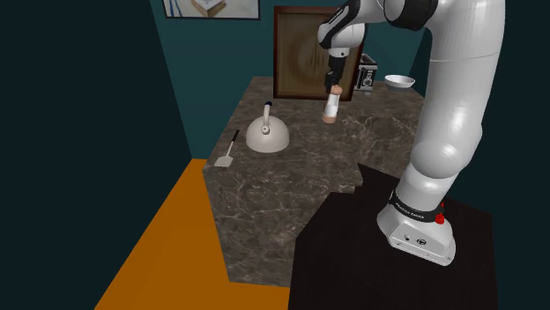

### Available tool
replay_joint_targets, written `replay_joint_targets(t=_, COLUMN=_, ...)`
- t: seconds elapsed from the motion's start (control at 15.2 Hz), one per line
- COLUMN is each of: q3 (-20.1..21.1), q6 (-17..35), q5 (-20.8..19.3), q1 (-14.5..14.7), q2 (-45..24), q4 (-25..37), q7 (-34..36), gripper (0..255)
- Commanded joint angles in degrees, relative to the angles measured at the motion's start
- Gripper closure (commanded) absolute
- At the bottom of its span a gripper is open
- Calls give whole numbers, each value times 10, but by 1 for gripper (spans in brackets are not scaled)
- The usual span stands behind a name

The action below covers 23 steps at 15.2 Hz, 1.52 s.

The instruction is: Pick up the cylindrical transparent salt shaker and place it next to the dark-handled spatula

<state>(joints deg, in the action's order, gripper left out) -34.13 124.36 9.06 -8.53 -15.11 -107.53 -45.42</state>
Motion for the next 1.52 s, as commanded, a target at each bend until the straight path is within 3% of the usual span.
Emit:
replay_joint_targets(t=0.0, q3=-2, q6=-12, q5=-5, q1=2, q2=7, q4=6, q7=4, gripper=255)
replay_joint_targets(t=1.45, q3=-12, q6=-170, q5=-36, q1=6, q2=46, q4=133, q7=23, gripper=255)
